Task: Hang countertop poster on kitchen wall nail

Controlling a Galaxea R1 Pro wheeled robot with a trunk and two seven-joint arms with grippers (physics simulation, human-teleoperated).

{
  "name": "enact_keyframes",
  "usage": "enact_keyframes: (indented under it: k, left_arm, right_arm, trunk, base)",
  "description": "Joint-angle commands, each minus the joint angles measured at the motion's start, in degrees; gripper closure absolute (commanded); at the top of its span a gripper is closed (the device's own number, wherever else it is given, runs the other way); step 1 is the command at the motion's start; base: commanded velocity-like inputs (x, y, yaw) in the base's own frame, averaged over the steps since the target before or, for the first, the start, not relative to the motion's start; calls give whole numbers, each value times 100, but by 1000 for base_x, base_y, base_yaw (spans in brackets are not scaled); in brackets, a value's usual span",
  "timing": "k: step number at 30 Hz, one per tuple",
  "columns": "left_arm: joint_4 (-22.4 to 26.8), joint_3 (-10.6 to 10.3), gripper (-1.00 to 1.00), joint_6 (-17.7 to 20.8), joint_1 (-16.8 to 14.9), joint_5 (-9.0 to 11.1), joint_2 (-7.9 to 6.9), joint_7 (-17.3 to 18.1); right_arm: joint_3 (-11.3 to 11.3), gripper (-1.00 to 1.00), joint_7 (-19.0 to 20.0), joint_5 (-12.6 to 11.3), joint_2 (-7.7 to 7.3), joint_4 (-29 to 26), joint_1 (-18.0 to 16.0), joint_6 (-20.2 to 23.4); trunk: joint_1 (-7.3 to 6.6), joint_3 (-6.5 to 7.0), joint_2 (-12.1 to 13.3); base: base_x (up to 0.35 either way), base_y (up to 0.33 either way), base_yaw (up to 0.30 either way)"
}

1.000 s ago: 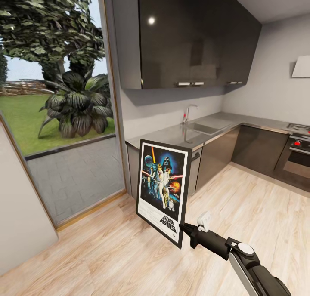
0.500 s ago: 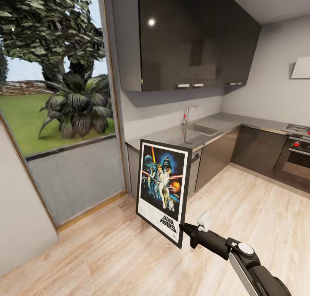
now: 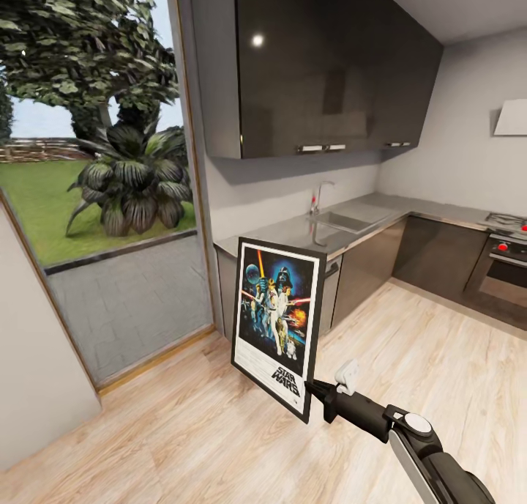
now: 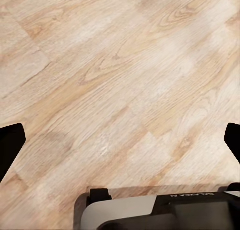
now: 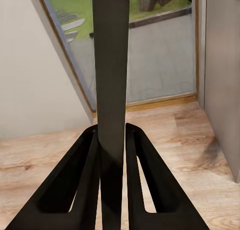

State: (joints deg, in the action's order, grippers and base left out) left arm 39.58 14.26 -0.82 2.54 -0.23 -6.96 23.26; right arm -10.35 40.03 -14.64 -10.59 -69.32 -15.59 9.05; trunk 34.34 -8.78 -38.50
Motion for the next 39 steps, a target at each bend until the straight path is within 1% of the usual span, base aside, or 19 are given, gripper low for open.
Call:
enact_keyframes:
  k: [1,39]
  left_arm:
    - [5,16,-100,-7,1,-3,2,30]
    - [5,10,-100,-6,1,-3,4,30]
  right_arm:
    - [-9,100,13,-74,-4,-3,-5,61]
    - [-11,100,4,-74,-4,-3,-5,77]
  trunk:
    - [-21,11,34]
    - [-855,693,1559]
  base:
    - [0,0,0]
    - [0,0,0]
